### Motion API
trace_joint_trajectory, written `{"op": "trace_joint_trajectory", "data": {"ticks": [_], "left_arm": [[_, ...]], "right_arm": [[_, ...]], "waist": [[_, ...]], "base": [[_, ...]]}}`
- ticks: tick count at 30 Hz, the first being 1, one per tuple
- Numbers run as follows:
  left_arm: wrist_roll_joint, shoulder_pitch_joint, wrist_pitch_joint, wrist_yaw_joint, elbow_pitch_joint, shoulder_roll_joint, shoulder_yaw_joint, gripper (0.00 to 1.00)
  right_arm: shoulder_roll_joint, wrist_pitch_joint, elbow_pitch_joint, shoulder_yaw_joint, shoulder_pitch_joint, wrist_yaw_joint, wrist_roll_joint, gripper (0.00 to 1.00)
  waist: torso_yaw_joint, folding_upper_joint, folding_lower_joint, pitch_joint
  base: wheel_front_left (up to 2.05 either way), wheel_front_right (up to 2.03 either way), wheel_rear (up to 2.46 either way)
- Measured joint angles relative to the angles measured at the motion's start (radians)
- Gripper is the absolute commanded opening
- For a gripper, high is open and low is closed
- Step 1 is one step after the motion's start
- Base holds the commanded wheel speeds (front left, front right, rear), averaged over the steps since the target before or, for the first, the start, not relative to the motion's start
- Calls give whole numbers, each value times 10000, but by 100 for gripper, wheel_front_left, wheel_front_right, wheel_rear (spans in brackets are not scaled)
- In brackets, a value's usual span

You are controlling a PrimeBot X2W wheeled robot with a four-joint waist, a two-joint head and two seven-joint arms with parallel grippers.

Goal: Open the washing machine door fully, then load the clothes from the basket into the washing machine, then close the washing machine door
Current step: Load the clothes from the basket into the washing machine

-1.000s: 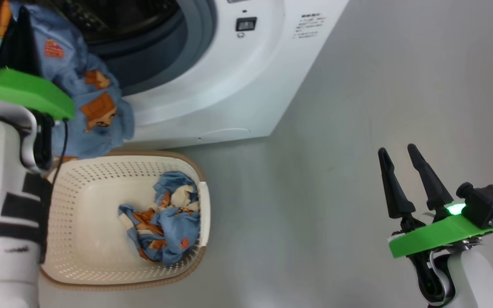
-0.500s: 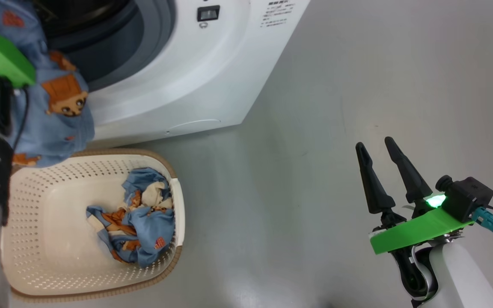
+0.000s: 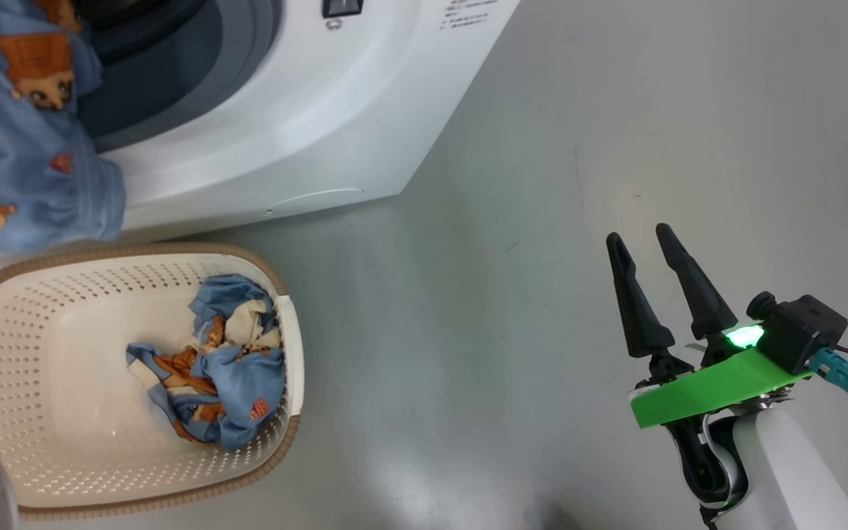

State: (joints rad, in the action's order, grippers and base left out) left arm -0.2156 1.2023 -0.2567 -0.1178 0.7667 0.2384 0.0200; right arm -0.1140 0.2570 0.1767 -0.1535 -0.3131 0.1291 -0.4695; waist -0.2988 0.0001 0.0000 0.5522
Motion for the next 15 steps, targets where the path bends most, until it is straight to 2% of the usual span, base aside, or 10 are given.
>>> {"op": "trace_joint_trajectory", "data": {"ticks": [1, 3, 4, 5, 15], "left_arm": [[58, -117, 0, -6, 75, -12, -8, 24], [100, -299, 0, -13, 343, -48, -52, 50], [100, -330, 2, -15, 518, -71, -73, 82], [100, -350, 2, -27, 671, -88, -73, 100], [107, -344, 2, -102, 1657, -127, 10, 100]], "right_arm": [[4, 0, 0, 0, 0, 0, -67, 100], [6, 0, 0, 2, 0, 0, -88, 100], [8, 0, -2, 2, 0, 0, -88, 100], [13, 0, -2, 4, 0, 0, -88, 100], [54, 0, 0, -2, -6, 0, -88, 100]], "waist": [[3, 0, 0, 6], [16, 0, 0, 17], [28, 0, 0, 18], [41, 0, 0, 17], [166, -1, 0, -56]], "base": [[0, 0, 0], [0, 0, 0], [0, 0, 0], [0, 0, 0], [0, 0, 0]]}}
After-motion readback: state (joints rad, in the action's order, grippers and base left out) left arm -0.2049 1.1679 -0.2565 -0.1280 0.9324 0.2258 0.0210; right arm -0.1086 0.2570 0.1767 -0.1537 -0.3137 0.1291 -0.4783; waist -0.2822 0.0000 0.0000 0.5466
